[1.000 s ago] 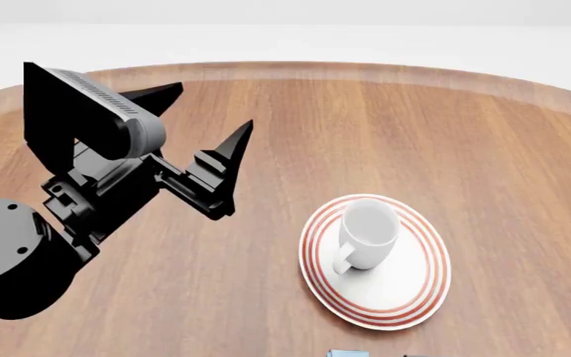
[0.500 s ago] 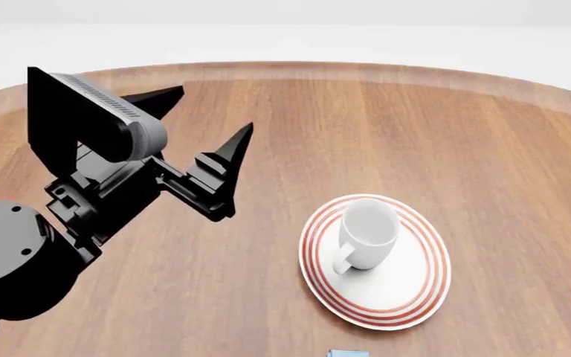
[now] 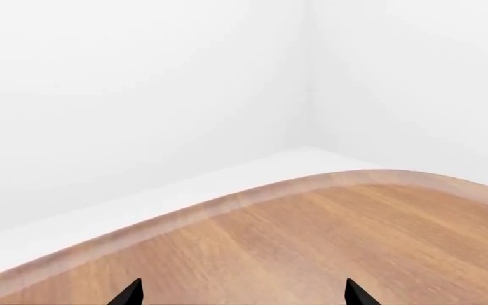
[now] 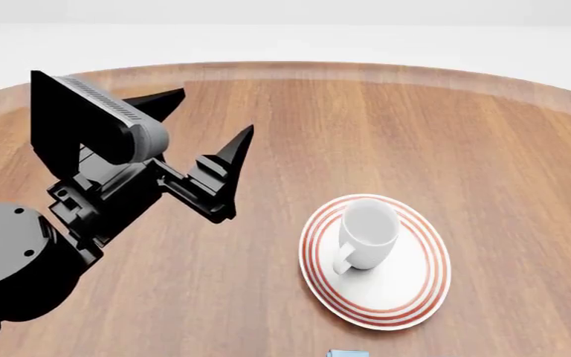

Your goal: Pick up the white mug and put it on the plate, and put the chocolate pudding to the right of the plate.

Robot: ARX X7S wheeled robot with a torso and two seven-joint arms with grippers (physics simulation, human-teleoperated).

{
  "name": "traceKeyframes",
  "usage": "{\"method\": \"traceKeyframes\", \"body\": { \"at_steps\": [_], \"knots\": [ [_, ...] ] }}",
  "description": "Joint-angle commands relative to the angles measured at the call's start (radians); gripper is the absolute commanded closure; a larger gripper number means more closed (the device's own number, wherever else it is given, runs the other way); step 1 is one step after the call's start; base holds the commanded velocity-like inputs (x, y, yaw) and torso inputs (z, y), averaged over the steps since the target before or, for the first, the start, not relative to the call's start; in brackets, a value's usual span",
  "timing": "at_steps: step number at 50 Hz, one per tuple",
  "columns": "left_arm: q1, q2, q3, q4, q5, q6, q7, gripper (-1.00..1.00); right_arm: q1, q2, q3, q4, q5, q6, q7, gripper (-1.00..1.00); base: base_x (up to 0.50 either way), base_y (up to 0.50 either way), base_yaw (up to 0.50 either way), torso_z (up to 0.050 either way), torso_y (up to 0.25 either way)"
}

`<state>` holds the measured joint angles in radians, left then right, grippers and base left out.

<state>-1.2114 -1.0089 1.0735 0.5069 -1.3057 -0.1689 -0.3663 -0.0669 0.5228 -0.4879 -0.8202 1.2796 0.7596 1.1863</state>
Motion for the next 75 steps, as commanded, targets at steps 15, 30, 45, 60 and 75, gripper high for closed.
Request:
{"method": "traceKeyframes", "body": {
  "at_steps": [15,30,45,60,75],
  "knots": [
    [0.005,0.018,-0.03,0.009,0.016,-0.016,0.019,-1.0,0.009,-0.023,-0.006,0.012,-0.08,-0.001,-0.072,1.0,0.0,0.0,0.0,0.0,0.0],
    [0.002,0.017,-0.035,0.011,0.014,-0.019,0.02,-1.0,0.065,0.008,0.033,-0.119,-0.009,-0.002,0.002,1.0,0.0,0.0,0.0,0.0,0.0],
    [-0.003,0.018,-0.04,0.016,0.01,-0.024,0.015,-1.0,1.043,0.345,-1.033,-0.227,-0.262,-1.077,0.384,1.0,0.0,0.0,0.0,0.0,0.0],
    [0.002,0.02,-0.04,0.005,0.013,-0.024,0.017,-1.0,1.583,0.471,-1.878,-0.227,-0.397,-1.351,0.384,1.0,0.0,0.0,0.0,0.0,0.0],
    [0.001,0.011,-0.046,0.01,0.01,-0.027,0.01,-1.0,2.06,0.621,-2.158,-0.227,-0.337,-1.425,0.384,1.0,0.0,0.0,0.0,0.0,0.0]
  ]
}}
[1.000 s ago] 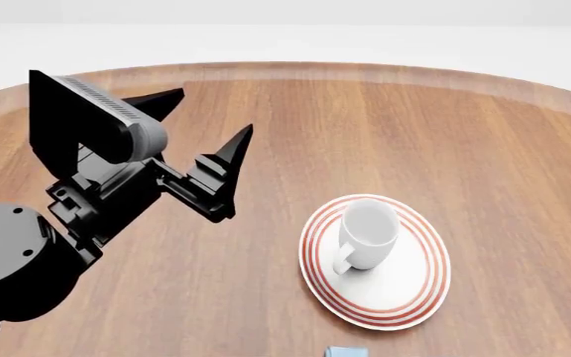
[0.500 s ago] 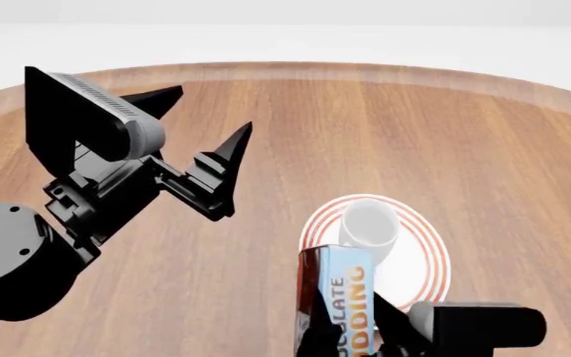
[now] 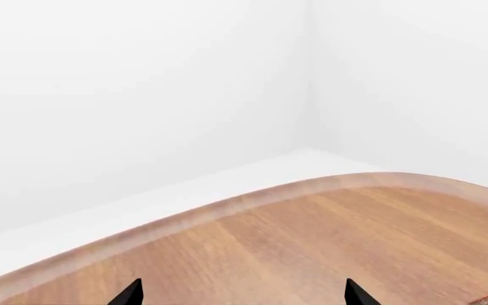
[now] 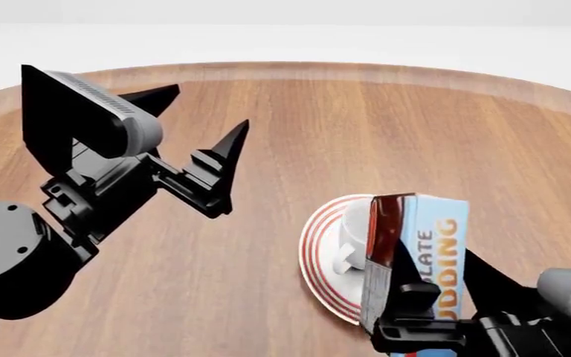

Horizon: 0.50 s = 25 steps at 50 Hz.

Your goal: Pick up the white mug and put it on the plate, and put the chocolate pudding to the right of the plate.

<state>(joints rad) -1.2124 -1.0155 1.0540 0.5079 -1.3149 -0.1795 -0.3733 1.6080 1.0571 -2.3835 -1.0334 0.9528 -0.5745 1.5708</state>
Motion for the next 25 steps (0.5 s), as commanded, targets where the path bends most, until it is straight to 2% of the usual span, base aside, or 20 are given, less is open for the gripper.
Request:
{"method": "traceKeyframes", "body": {
  "at_steps": [1,6,10,14,20,25],
  "knots": [
    [0.003,0.017,-0.027,0.009,0.019,-0.016,0.018,-1.0,0.427,0.091,-0.297,-0.014,-0.006,-0.101,0.0,1.0,0.0,0.0,0.0,0.0,0.0],
    [0.005,0.018,-0.027,0.009,0.02,-0.017,0.016,-1.0,0.73,0.142,-0.489,-0.014,0.052,-0.105,0.0,1.0,0.0,0.0,0.0,0.0,0.0],
    [0.006,0.02,-0.026,0.008,0.021,-0.018,0.015,-1.0,0.747,0.225,-0.358,-0.014,0.145,0.021,-0.004,1.0,0.0,0.0,0.0,0.0,0.0],
    [0.007,0.019,-0.027,0.007,0.021,-0.018,0.016,-1.0,0.744,0.41,-0.097,-0.013,0.318,0.251,-0.127,1.0,0.0,0.0,0.0,0.0,0.0],
    [0.01,0.019,-0.028,0.003,0.024,-0.015,0.019,-1.0,0.734,0.489,0.11,0.023,0.41,0.411,-0.19,1.0,0.0,0.0,0.0,0.0,0.0],
    [0.01,0.02,-0.028,0.004,0.023,-0.017,0.019,-1.0,0.713,0.487,0.17,0.1,0.433,0.46,-0.25,1.0,0.0,0.0,0.0,0.0,0.0]
  ]
}}
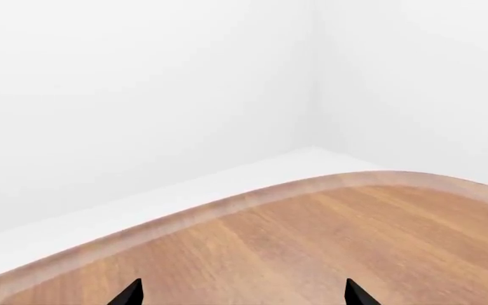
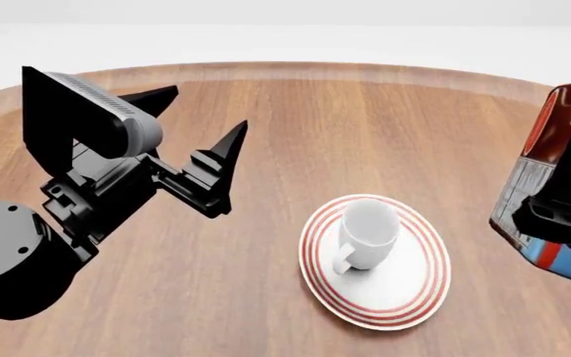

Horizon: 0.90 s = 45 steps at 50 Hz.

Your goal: Pick up the white mug and put it on the plate, and put the chocolate pudding to the right of the plate.

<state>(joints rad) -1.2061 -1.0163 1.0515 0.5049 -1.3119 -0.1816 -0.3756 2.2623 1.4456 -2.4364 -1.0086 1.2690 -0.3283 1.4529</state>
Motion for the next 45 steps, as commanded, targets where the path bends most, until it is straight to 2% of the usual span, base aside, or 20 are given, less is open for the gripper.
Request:
{"method": "traceKeyframes", "body": {
  "at_steps": [1,13,21,26,30,33,45],
  "knots": [
    [0.006,0.023,-0.025,0.005,0.022,-0.014,0.022,-1.0,0.062,0.096,0.239,0.091,0.131,0.235,-0.151,1.0,0.0,0.0,0.0,0.0,0.0],
    [0.01,0.028,-0.024,-0.002,0.026,-0.014,0.025,-1.0,0.054,0.07,0.394,0.266,0.153,0.416,-0.371,1.0,0.0,0.0,0.0,0.0,0.0],
    [0.013,0.035,-0.022,-0.007,0.03,-0.015,0.028,-1.0,0.034,-0.026,0.426,0.412,0.117,0.502,-0.55,1.0,0.0,0.0,0.0,0.0,0.0],
    [0.017,0.04,-0.02,-0.012,0.034,-0.015,0.029,-1.0,0.0,-0.11,0.431,0.575,0.117,0.49,-0.638,1.0,0.0,0.0,0.0,0.0,0.0],
    [0.017,0.04,-0.021,-0.012,0.034,-0.015,0.029,-1.0,-0.046,-0.173,0.413,0.667,0.115,0.48,-0.78,1.0,0.0,0.0,0.0,0.0,0.0],
    [0.018,0.04,-0.021,-0.012,0.036,-0.016,0.03,-1.0,-0.085,-0.212,0.421,0.763,0.226,0.46,-0.857,1.0,0.0,0.0,0.0,0.0,0.0],
    [0.02,0.043,-0.021,-0.014,0.036,-0.017,0.03,-1.0,-0.128,-0.373,0.417,1.117,0.342,0.569,-1.07,1.0,0.0,0.0,0.0,0.0,0.0]
  ]
}}
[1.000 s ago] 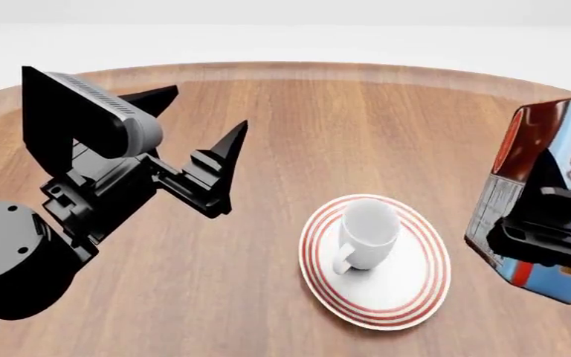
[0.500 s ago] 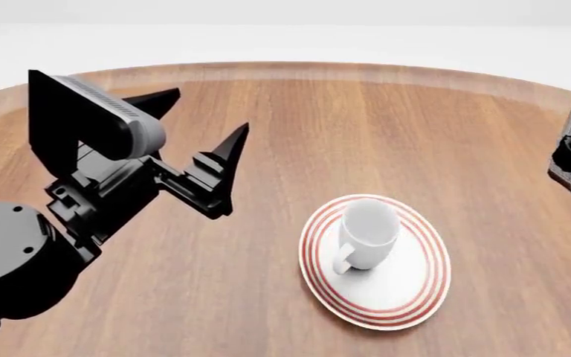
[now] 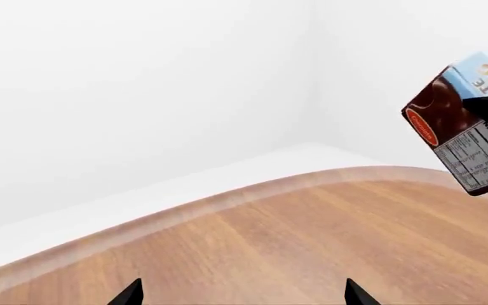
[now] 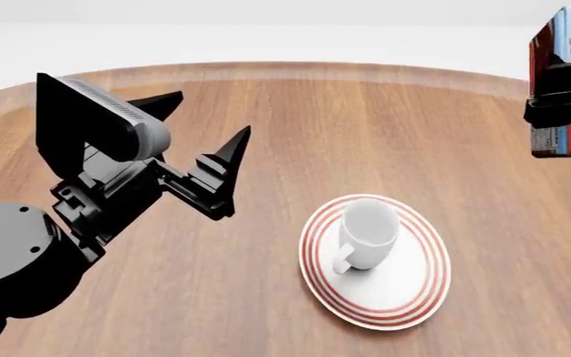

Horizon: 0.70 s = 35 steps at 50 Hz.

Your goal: Pick up the white mug and put it on the plate, and put the chocolate pudding to the right of the plate.

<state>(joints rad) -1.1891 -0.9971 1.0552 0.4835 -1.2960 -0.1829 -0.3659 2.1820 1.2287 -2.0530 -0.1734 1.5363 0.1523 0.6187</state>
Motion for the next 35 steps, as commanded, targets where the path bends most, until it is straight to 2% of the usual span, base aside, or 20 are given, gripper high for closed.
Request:
{"method": "traceKeyframes", "body": {
  "at_steps": [1,24,35],
  "knots": [
    [0.003,0.025,-0.025,0.005,0.021,-0.016,0.022,-1.0,-0.055,-0.166,0.034,0.306,0.087,0.093,-0.247,1.0,0.0,0.0,0.0,0.0,0.0],
    [0.001,0.03,-0.026,0.004,0.018,-0.025,0.024,-1.0,-0.269,-0.351,-0.028,0.778,0.141,0.175,-0.394,1.0,0.0,0.0,0.0,0.0,0.0],
    [0.004,0.038,-0.024,-0.001,0.023,-0.028,0.025,-1.0,-0.281,-0.405,-0.075,0.848,0.09,0.234,-0.497,1.0,0.0,0.0,0.0,0.0,0.0]
  ]
}}
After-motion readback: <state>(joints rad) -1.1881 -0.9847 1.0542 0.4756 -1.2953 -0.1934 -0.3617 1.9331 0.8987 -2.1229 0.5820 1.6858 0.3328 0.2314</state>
